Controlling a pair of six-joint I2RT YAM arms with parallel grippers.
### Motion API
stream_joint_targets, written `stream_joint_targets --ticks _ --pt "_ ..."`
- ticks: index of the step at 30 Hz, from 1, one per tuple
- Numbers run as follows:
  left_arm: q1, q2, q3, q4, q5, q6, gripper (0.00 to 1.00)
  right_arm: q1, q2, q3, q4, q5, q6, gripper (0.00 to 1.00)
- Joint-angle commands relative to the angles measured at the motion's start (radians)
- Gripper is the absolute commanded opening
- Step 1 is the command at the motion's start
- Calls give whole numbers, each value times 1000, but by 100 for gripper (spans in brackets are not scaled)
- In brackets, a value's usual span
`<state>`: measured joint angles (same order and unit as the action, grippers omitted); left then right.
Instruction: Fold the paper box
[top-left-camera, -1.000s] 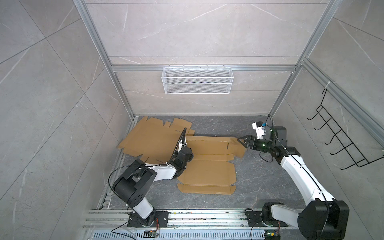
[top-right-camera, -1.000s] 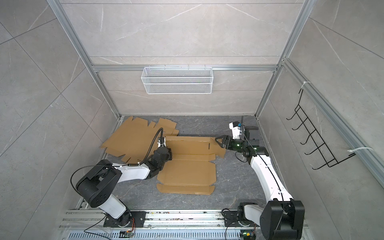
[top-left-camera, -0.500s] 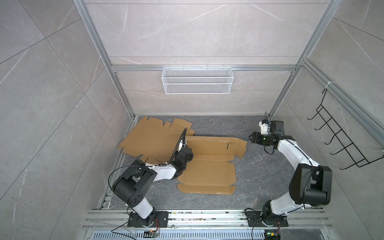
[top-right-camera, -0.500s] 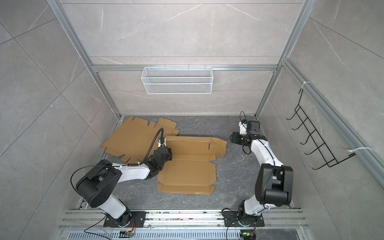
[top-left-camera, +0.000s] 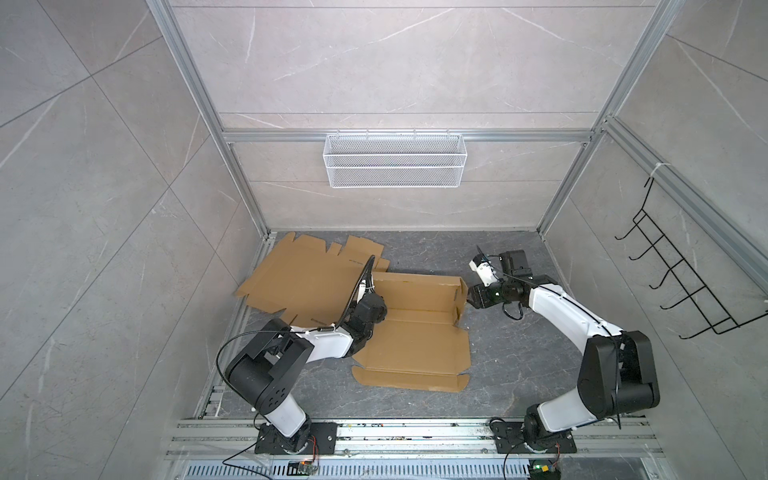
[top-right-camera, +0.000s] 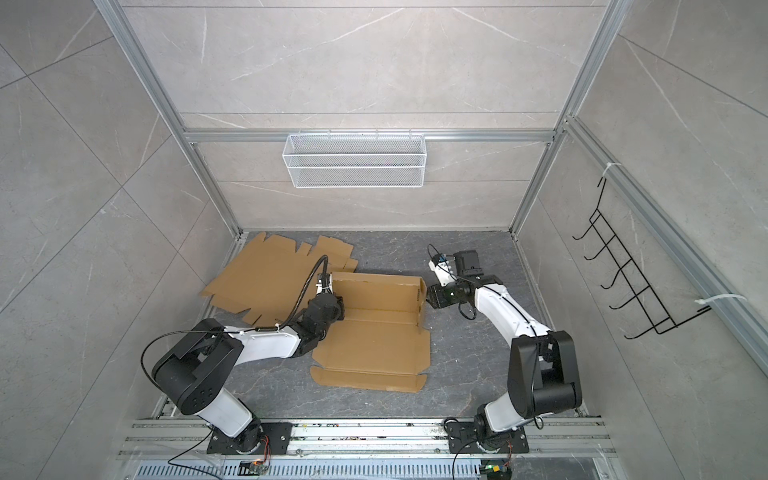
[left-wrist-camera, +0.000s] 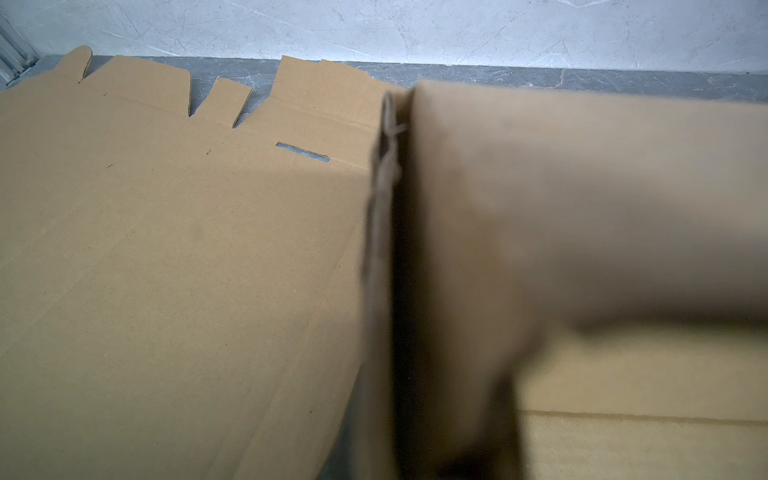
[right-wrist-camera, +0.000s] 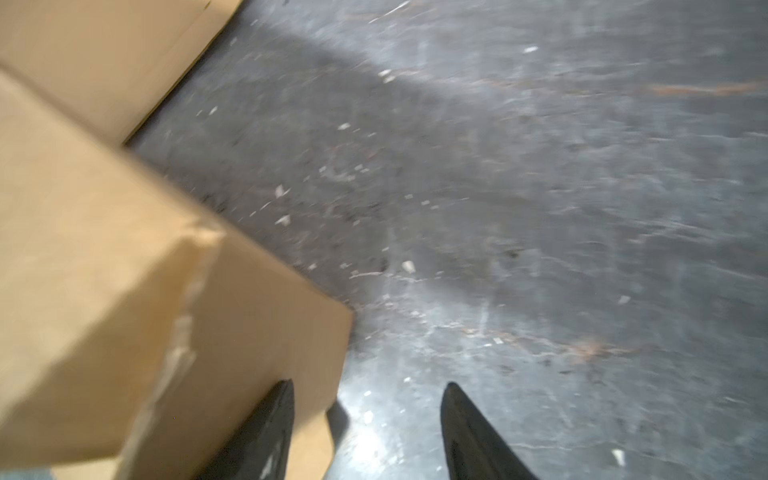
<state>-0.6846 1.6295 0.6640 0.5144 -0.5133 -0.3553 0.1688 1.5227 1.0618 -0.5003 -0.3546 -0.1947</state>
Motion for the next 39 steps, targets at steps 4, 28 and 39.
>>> stream_joint_targets --ticks 4,28,39 --pt "-3 35 5 -90 36 9 0 64 -44 -26 -75 32 -31 61" --pt "-3 19 -7 -109 36 7 0 70 -144 -277 258 -111 165 61" --pt "-3 23 -9 -116 37 5 0 73 -152 -303 238 -73 200 54"
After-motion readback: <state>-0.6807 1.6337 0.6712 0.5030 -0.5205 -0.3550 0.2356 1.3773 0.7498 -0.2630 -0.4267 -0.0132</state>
